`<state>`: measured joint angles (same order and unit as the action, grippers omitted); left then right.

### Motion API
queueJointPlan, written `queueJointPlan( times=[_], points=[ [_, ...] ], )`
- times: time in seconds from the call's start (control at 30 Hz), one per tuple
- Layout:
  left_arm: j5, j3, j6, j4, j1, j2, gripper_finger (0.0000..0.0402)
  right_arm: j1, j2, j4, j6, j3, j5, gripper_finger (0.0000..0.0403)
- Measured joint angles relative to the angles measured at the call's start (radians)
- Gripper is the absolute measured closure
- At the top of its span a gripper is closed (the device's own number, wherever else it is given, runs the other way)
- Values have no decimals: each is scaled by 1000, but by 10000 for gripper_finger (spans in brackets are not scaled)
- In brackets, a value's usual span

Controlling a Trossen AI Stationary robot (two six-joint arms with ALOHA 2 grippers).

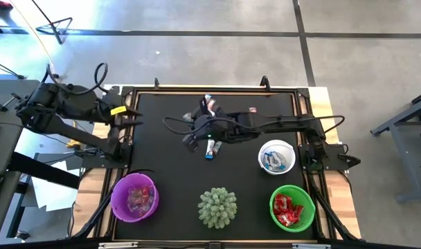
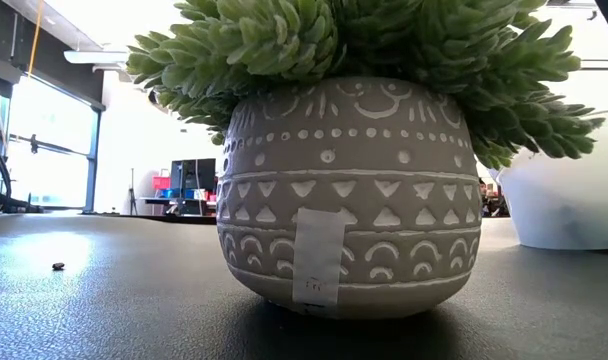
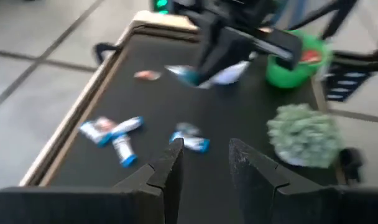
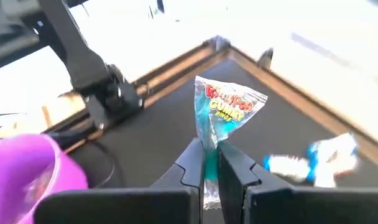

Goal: Sort candy
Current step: Put the transparent candy wrapper into the purple bucket

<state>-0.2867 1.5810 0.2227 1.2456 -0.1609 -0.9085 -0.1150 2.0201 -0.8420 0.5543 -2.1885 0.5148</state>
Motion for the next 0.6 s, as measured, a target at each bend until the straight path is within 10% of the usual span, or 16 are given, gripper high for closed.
queueJointPlan(
  times=[0.6],
  points=[
    [-20, 0, -115, -455, -91, -119, 289, -129, 0, 453, -454, -110, 113, 386]
  ],
)
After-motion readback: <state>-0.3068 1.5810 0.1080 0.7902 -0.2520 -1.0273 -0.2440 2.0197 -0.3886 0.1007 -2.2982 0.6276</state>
